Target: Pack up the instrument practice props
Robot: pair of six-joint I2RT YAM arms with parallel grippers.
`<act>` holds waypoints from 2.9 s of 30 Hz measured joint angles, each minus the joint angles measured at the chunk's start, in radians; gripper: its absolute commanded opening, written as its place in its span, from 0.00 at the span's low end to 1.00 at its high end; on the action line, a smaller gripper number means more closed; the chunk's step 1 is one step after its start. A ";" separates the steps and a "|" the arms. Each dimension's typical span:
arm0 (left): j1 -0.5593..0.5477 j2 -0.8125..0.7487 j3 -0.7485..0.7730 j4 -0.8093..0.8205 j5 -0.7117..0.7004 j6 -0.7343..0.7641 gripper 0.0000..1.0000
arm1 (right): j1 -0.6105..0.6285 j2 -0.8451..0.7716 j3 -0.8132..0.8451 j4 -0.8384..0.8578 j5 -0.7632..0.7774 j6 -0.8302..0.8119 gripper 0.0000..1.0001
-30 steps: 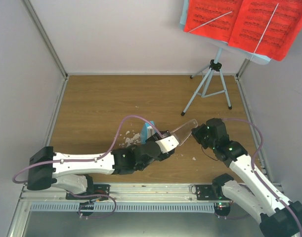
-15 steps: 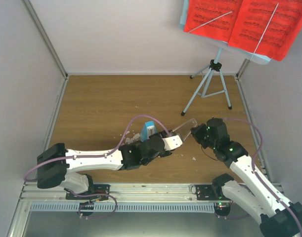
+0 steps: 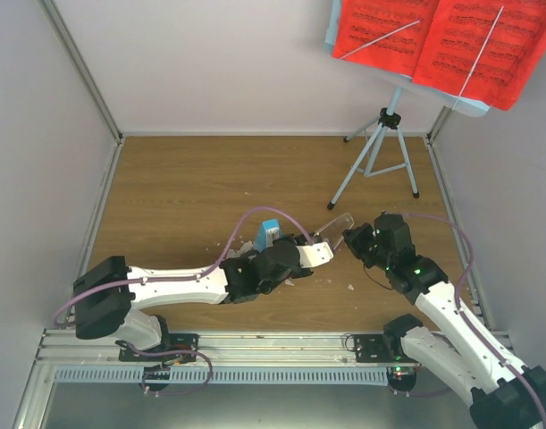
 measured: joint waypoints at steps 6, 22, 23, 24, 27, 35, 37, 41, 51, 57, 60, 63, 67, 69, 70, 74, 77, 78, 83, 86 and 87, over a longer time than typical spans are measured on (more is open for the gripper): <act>0.006 0.017 0.003 0.014 0.000 0.038 0.25 | 0.000 0.000 -0.008 0.004 -0.005 0.000 0.01; 0.019 0.027 0.003 0.041 -0.002 0.096 0.07 | 0.000 0.000 -0.016 0.010 -0.023 0.000 0.01; 0.019 0.028 0.003 0.041 -0.002 0.100 0.06 | 0.000 0.000 -0.017 0.011 -0.023 0.000 0.01; 0.019 0.029 0.003 0.041 -0.002 0.103 0.05 | 0.000 0.000 -0.017 0.011 -0.023 0.000 0.01; 0.019 0.032 0.003 0.041 -0.006 0.111 0.02 | 0.000 0.000 -0.017 0.011 -0.023 0.000 0.01; 0.019 0.039 0.003 0.040 -0.009 0.117 0.00 | 0.000 0.000 -0.026 0.011 -0.024 0.007 0.13; 0.019 0.039 0.003 0.039 -0.009 0.112 0.00 | 0.000 -0.001 -0.028 0.011 -0.024 0.009 0.42; 0.019 0.039 0.003 0.026 -0.005 0.072 0.00 | 0.001 -0.023 -0.030 0.011 -0.021 0.005 0.70; 0.049 0.012 0.039 -0.090 0.069 -0.168 0.00 | 0.002 -0.188 -0.014 -0.077 0.050 -0.051 0.98; 0.127 -0.084 0.060 -0.147 0.244 -0.390 0.00 | 0.002 -0.271 0.064 -0.120 0.108 -0.161 1.00; 0.183 -0.134 0.061 -0.152 0.354 -0.506 0.00 | 0.002 -0.298 0.082 -0.089 0.102 -0.227 1.00; 0.236 -0.174 0.061 -0.154 0.459 -0.621 0.00 | 0.002 -0.348 0.069 -0.008 0.057 -0.280 1.00; 0.302 -0.230 0.034 -0.130 0.602 -0.782 0.00 | 0.002 -0.435 0.012 0.187 -0.046 -0.317 1.00; 0.332 -0.261 0.002 -0.098 0.671 -0.863 0.00 | 0.002 -0.439 -0.006 0.279 -0.102 -0.325 1.00; 0.345 -0.275 -0.016 -0.080 0.705 -0.903 0.00 | 0.002 -0.434 -0.014 0.317 -0.130 -0.328 0.99; 0.385 -0.321 -0.080 -0.001 0.813 -1.055 0.00 | 0.002 -0.375 -0.033 0.470 -0.248 -0.334 1.00; 0.399 -0.360 -0.117 0.052 0.863 -1.147 0.00 | 0.003 -0.344 -0.045 0.541 -0.293 -0.329 1.00; 0.403 -0.376 -0.128 0.071 0.872 -1.176 0.00 | 0.003 -0.339 -0.051 0.571 -0.307 -0.323 1.00; 0.417 -0.433 -0.164 0.165 0.897 -1.286 0.00 | 0.003 -0.325 -0.111 0.733 -0.352 -0.258 0.99; 0.418 -0.446 -0.164 0.204 0.909 -1.325 0.00 | 0.003 -0.285 -0.157 0.834 -0.391 -0.201 1.00; 0.418 -0.448 -0.164 0.212 0.911 -1.334 0.00 | 0.003 -0.268 -0.161 0.852 -0.401 -0.191 1.00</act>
